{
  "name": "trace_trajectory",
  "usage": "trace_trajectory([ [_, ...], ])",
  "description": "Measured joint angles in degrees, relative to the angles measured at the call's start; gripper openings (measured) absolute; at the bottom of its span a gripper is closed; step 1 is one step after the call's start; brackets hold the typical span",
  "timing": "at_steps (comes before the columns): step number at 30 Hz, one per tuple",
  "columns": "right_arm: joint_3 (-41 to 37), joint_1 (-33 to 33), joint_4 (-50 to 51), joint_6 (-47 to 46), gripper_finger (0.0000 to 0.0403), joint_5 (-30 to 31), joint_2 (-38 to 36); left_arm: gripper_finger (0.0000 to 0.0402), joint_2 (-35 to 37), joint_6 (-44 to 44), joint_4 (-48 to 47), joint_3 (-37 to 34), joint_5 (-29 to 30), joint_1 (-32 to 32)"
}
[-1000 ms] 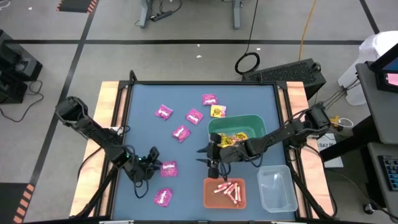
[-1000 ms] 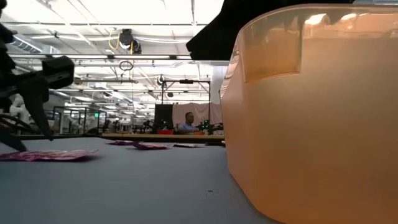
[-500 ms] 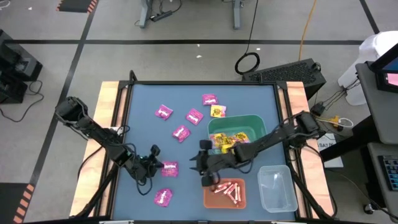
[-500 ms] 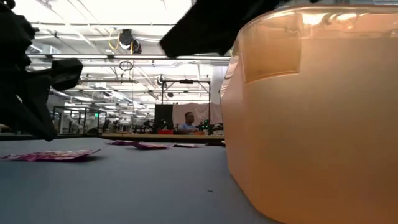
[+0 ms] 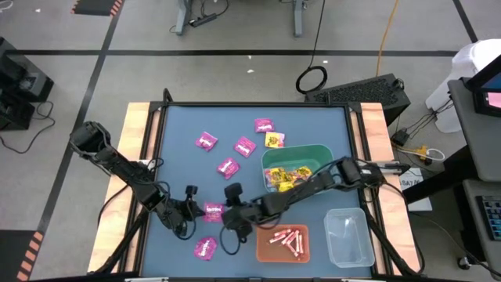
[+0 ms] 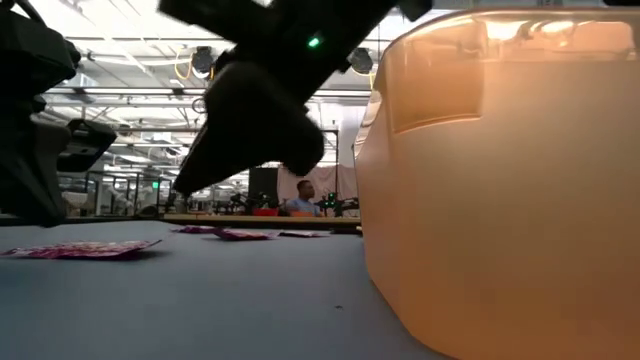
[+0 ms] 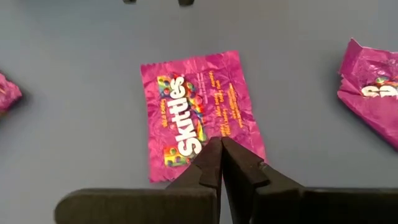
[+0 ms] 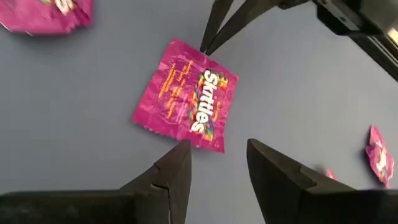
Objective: Sort candy
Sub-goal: Put the purple candy pack into the transparent bin
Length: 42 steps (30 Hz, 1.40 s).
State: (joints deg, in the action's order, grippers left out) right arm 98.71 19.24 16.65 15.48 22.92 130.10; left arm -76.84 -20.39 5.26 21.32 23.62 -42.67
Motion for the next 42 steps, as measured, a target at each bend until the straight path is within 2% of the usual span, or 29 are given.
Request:
trace_trajectory([
  [8, 7.1, -2.0, 5.8, -0.9, 0.0146, -0.7, 2.2, 0.0018, 0.0, -1.3, -0.1, -0.3, -0.1, 0.9],
  [13, 7.5, -2.6, 7.1, -0.1, 0.0146, -3.9, 2.7, 0.0018, -0.8, -0.9, -0.5, -2.2, 0.4, 3.1],
  [20, 7.5, -3.1, 7.1, 0.3, 0.0146, -4.0, 4.0, 0.0017, -1.7, 2.2, 0.0, -2.4, 0.9, 5.9],
  [27, 7.5, -3.3, 7.5, 5.4, 0.0146, -6.6, 5.7, 0.0017, -1.8, 4.2, 0.0, -2.4, 1.2, 9.4],
  [42, 7.6, -2.7, 5.6, 15.4, 0.0144, -2.1, 8.6, 0.0017, -2.8, 4.6, 0.3, -2.4, 0.8, 10.1],
])
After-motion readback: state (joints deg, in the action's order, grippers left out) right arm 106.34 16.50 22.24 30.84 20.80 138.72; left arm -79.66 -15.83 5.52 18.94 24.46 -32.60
